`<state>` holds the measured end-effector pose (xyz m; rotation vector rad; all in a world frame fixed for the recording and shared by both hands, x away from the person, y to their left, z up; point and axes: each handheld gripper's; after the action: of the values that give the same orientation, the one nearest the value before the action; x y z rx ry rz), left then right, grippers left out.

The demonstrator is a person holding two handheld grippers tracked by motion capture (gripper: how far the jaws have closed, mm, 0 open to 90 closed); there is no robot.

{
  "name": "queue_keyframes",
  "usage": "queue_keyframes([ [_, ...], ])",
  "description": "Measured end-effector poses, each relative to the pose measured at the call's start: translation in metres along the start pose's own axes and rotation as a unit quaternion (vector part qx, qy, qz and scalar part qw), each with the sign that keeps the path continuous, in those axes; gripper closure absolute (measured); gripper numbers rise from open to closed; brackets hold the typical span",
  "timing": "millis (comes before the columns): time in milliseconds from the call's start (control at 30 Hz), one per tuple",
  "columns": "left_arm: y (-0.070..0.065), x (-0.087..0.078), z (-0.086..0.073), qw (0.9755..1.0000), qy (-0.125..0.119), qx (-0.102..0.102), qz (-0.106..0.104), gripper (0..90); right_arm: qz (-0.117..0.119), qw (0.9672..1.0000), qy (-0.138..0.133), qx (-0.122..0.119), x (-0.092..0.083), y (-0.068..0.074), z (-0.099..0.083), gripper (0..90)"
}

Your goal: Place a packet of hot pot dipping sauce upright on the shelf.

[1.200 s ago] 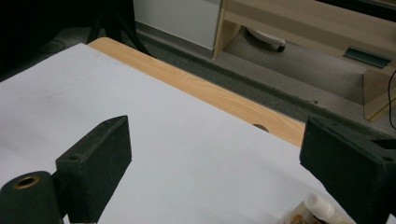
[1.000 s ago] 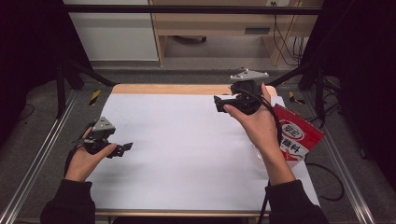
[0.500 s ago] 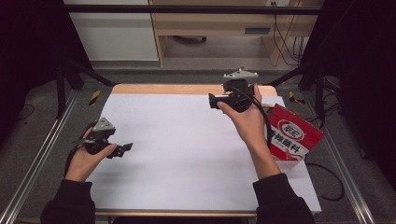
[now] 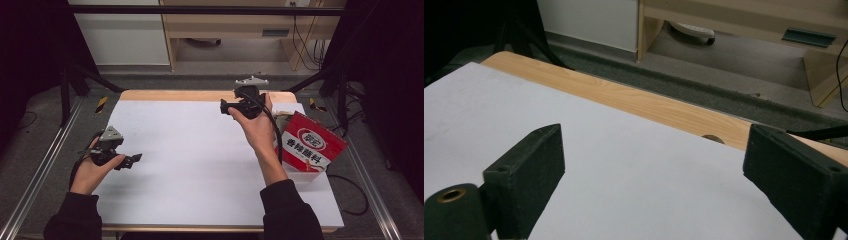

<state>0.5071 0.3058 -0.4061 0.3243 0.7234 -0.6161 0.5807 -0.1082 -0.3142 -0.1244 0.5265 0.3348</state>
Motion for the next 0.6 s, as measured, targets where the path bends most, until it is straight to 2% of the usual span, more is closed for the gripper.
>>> queue_keyframes([
  [233,0.001,0.003,-0.002,1.0,0.006,-0.002,-0.001,6.8,-0.005,0.9998,0.019,-0.004,0.009,0.002,-0.016,7.8],
  [367,0.001,0.006,-0.004,0.9999,0.01,-0.005,-0.001,6.8,-0.012,0.9999,0.011,0.001,0.009,0.003,-0.023,8.7],
  [500,0.0,0.008,-0.005,0.9999,0.01,-0.004,-0.002,6.8,-0.007,0.9996,0.026,-0.003,0.011,0.004,-0.028,7.7],
  [600,0.0,0.01,-0.006,1.0,0.007,-0.006,0.002,6.2,-0.007,0.9998,0.019,-0.004,0.009,0.007,-0.032,9.0],
])
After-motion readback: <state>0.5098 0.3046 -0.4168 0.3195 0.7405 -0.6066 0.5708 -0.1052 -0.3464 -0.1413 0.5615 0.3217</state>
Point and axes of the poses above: each handheld gripper's, and its own axes: x roughly forward along the jaws, z roughly out of its top, y roughly to its left, and after that the axes turned 1 degree about y, right-handed
